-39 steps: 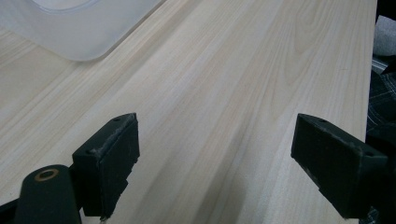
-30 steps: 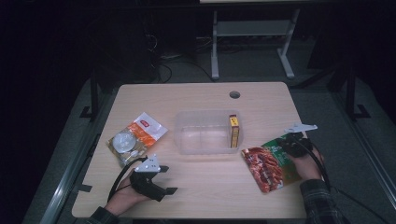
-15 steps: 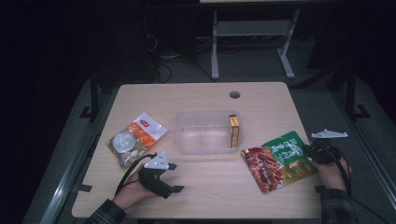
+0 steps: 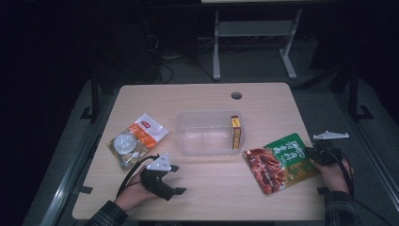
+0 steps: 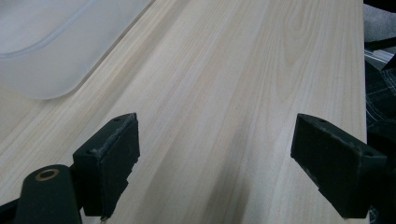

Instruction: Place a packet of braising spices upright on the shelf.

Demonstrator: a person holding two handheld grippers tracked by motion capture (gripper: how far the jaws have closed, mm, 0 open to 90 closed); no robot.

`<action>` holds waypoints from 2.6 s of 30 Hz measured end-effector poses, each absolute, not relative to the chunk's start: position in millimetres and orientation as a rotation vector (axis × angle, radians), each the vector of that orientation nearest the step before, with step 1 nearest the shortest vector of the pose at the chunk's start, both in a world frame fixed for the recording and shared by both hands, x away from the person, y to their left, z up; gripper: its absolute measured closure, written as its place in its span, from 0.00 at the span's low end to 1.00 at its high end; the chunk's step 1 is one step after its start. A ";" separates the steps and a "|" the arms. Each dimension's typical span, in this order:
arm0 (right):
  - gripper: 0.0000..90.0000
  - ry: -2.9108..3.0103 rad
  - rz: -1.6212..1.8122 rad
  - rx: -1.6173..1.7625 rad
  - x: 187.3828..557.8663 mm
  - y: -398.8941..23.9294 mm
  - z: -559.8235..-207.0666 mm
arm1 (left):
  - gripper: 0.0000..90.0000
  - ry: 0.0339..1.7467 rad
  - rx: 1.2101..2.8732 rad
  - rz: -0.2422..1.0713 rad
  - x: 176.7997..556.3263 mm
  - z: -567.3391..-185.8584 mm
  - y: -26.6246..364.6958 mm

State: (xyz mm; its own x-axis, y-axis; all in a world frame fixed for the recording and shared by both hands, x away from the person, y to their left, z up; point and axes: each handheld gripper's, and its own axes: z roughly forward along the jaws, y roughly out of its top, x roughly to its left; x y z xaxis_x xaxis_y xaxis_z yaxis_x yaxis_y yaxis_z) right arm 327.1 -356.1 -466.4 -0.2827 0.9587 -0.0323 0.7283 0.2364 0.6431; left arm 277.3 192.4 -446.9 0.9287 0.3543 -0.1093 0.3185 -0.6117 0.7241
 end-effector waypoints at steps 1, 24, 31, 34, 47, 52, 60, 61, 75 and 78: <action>1.00 2.093 0.733 1.548 327.1 -355.9 -466.2 | 0.17 0.473 2.272 0.057 277.1 -447.1 192.2; 1.00 2.275 0.769 1.421 314.5 -315.7 -462.0 | 0.16 0.504 2.291 0.084 277.8 -448.1 190.2; 1.00 2.345 0.770 1.351 303.4 -292.8 -460.4 | 0.17 0.499 2.311 0.099 277.4 -447.3 189.2; 1.00 2.381 0.773 1.311 297.9 -282.3 -459.7 | 0.17 0.509 2.307 0.089 277.0 -447.7 188.6; 1.00 2.546 0.815 1.083 279.6 -220.5 -458.1 | 0.17 0.521 2.315 0.074 278.1 -447.0 187.7; 1.00 2.582 0.823 1.016 277.9 -204.0 -457.8 | 0.17 0.508 2.314 0.079 277.8 -447.0 185.3; 1.00 2.647 0.864 0.927 273.3 -178.6 -457.7 | 0.17 0.481 2.309 0.059 280.2 -448.0 181.7; 1.00 2.651 0.864 0.927 273.8 -178.0 -457.5 | 0.17 0.470 2.318 0.059 280.9 -447.3 180.9; 0.47 2.496 0.996 1.120 260.0 -214.2 -446.5 | 0.15 0.403 2.344 0.019 293.8 -443.2 139.2; 0.43 2.477 0.998 1.118 251.9 -219.6 -447.2 | 0.15 0.385 2.370 0.012 297.9 -446.1 125.9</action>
State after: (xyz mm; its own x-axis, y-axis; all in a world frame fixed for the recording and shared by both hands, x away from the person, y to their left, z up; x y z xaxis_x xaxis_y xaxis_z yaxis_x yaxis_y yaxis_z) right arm 251.9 -219.6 -447.2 -0.6760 0.7349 0.0534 0.5665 0.4721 0.6754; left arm 297.9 125.9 -446.1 0.9554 0.2782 -0.0995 0.2714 -0.6936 0.6673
